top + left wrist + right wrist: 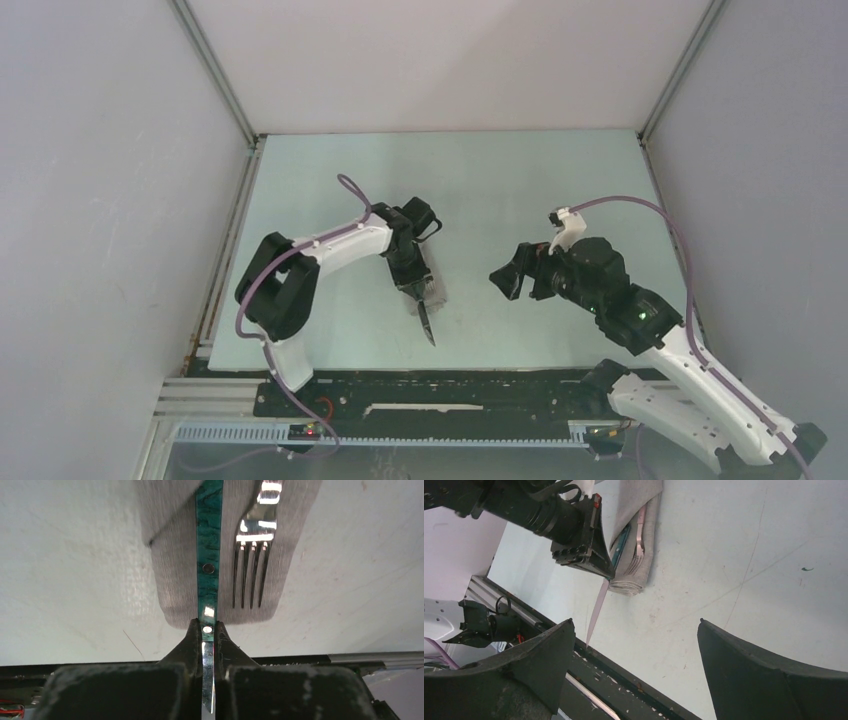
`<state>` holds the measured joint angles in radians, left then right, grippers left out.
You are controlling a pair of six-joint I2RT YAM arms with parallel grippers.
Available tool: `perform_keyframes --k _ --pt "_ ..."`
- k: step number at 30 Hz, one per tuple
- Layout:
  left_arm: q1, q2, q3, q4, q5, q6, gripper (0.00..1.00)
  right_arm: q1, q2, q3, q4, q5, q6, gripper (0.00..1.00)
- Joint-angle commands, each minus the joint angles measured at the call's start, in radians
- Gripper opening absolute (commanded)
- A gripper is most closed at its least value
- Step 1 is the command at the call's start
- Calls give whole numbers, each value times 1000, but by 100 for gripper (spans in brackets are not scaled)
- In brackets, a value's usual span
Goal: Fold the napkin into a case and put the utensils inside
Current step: Insert the knife into the folded napkin.
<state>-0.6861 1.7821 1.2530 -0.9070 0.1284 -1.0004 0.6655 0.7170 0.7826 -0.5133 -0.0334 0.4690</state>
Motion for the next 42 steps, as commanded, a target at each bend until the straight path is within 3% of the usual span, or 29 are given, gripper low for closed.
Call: perform_keyframes --k 1,18,42 --pt "36 30 49 -2 -21 57 0 -9 -21 40 -4 0 -13 100" --pt "98 149 219 -72 -158 190 0 -10 -31 40 -15 0 -12 100" --pt "124 260 359 -46 -266 153 0 -12 -4 40 -8 -24 -9 100"
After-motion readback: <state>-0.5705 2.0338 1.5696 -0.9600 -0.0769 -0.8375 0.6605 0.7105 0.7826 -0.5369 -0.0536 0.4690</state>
